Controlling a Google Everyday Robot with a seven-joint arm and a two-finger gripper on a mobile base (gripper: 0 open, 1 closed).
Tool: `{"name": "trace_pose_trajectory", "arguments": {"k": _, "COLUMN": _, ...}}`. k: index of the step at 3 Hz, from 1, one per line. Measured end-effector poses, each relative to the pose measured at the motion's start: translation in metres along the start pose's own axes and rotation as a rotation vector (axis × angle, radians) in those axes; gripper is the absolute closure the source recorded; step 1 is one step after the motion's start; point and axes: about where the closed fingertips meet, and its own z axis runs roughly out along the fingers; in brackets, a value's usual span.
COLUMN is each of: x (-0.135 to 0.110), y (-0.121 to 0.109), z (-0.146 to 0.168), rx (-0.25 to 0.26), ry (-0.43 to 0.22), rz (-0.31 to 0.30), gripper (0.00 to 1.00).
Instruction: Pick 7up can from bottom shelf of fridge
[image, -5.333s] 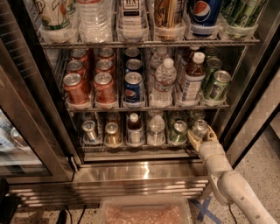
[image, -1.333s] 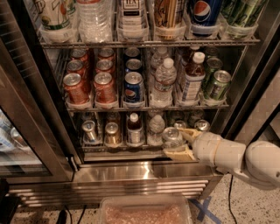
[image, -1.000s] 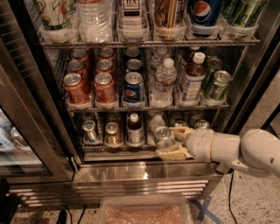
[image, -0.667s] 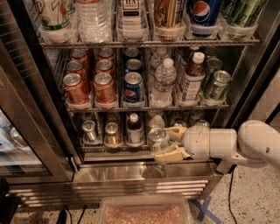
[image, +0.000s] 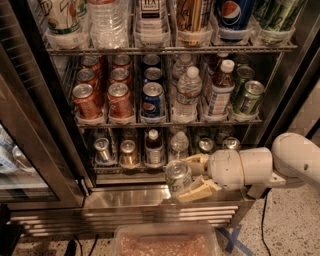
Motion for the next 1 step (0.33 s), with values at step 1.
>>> {"name": "trace_pose_trajectory", "arguments": {"k": 1, "x": 0.0, "y": 0.0, "z": 0.0001, "rx": 0.0, "ry": 0.0, "rz": 0.0, "gripper": 1.0}}
